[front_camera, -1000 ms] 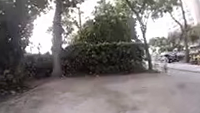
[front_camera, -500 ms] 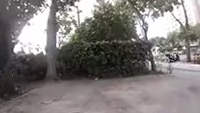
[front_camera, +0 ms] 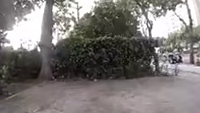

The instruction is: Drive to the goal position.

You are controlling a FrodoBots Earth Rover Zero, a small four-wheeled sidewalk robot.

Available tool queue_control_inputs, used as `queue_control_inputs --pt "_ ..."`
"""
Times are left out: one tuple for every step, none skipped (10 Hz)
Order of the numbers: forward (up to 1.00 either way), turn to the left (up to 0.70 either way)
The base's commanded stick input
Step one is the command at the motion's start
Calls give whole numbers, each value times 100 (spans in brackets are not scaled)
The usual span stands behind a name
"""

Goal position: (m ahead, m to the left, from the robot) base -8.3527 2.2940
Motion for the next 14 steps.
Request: queue_control_inputs --pt "45 0" --pt "45 0" --pt "45 0" --pt "45 0" --pt "26 19" --pt "0 45" --pt "0 45" --pt "0 45" --pt "0 45" --pt "0 45" --pt "0 55" --pt "0 70" --pt "0 70" --pt "0 70"
